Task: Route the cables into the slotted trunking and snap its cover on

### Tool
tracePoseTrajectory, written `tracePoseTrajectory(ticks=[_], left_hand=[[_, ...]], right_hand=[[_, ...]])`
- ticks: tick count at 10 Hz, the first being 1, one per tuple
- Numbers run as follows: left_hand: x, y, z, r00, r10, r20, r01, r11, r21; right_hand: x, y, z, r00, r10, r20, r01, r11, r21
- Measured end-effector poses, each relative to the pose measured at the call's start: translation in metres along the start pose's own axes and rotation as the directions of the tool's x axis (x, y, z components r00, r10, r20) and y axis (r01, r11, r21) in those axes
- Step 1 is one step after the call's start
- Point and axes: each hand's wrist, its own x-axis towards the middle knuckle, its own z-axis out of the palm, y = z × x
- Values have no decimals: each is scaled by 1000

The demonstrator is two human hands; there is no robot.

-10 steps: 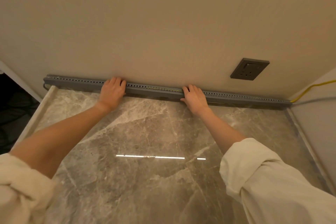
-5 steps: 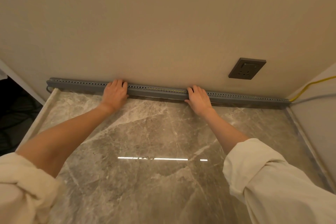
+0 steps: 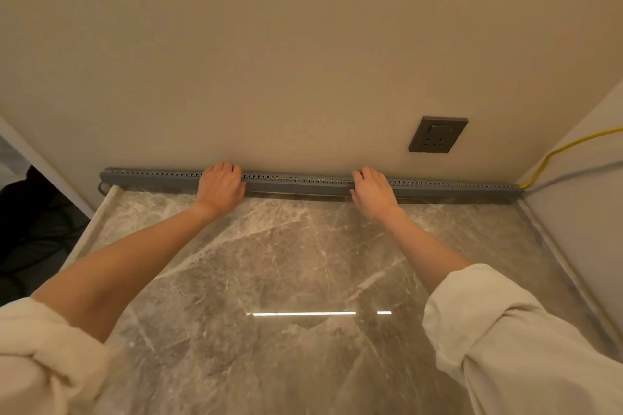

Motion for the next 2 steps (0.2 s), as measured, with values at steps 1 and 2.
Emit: tracePoseTrajectory(ticks=[1, 2], left_hand=[[2, -2, -13, 998, -43, -39, 39, 995, -96], [3, -3, -32, 994, -103, -39, 85, 944, -319]], right_hand=[[-9, 12, -6, 999, 4, -46, -3, 1000, 14], [-20, 27, -15, 994, 90, -63, -84, 992, 97]])
